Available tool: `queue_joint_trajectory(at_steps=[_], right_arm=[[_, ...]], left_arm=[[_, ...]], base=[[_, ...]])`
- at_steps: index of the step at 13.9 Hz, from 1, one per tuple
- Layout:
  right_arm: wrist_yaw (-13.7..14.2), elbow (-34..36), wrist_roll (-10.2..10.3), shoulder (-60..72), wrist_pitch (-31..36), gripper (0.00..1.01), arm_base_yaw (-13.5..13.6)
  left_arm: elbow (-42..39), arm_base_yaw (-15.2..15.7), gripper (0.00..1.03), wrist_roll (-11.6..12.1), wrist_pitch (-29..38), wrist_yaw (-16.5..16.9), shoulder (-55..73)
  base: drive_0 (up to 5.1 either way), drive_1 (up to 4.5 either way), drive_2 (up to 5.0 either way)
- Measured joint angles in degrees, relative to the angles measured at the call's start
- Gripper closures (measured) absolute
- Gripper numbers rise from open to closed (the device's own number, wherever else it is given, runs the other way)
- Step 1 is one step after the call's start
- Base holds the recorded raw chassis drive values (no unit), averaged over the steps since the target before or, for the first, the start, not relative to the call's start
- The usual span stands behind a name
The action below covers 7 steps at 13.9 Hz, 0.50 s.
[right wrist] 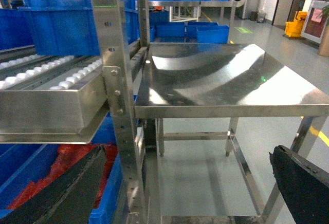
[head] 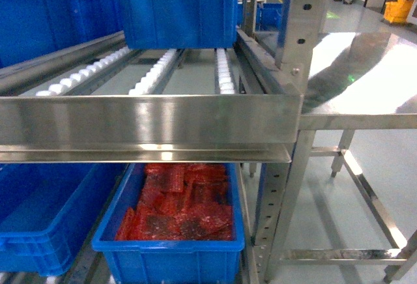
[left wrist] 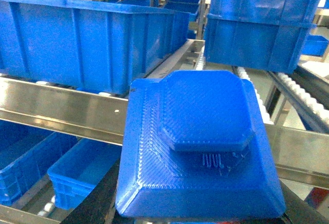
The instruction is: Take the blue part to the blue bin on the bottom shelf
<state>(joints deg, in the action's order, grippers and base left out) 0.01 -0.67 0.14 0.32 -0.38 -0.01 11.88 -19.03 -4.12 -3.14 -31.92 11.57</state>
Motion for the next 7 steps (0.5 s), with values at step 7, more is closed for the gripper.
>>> queue_joint_trajectory(at_steps=[7], right_arm=[[0.0, 0.0, 0.0, 0.0, 0.1, 0.03, 0.0]], left_arm=[[0.0, 0.0, 0.60, 0.0, 0.0, 0.0, 0.0]], base=[[0.0, 0.00, 0.0]])
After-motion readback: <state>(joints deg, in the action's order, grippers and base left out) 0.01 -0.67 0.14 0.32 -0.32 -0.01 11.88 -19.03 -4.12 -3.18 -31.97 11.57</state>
